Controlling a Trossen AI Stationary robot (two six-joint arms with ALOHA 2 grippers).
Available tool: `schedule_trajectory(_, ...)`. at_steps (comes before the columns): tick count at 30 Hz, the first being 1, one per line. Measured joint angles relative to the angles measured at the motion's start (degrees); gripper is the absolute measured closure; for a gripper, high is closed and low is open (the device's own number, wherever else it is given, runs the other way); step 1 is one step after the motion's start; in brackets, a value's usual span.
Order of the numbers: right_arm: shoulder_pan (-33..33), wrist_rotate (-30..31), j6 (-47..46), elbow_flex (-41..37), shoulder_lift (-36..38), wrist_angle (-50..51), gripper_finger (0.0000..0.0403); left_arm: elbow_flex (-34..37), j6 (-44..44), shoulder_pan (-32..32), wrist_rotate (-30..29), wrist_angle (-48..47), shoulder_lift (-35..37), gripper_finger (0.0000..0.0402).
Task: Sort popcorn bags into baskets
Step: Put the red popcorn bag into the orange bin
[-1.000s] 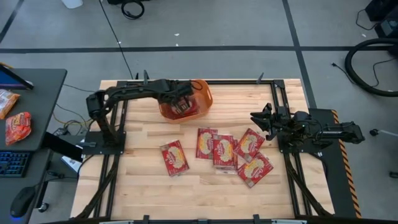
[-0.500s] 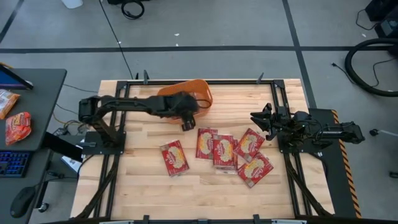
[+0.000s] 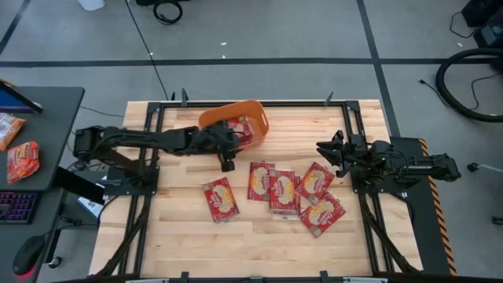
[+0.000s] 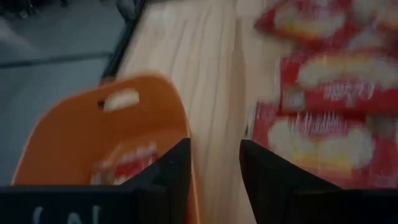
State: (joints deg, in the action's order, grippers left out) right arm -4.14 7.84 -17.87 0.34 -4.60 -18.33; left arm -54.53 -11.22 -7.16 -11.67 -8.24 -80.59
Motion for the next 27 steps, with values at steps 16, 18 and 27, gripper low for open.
schedule_trajectory(16,0.0,1.0,0.0,0.0,-0.3,-2.9,0.0282,12.5,1.6,6.3,7.0,8.6,10.3,0.0260)
schedule_trajectory(18,0.0,1.7,-0.9,0.0,-0.6,-6.9,0.0282,14.0,1.5,7.1,7.1,9.6,12.4,0.0260)
schedule_trajectory(27,0.1,-1.6,-2.1,0.2,-6.7,-12.5,0.0282,22.9,2.0,7.4,7.1,12.5,24.1,0.0260)
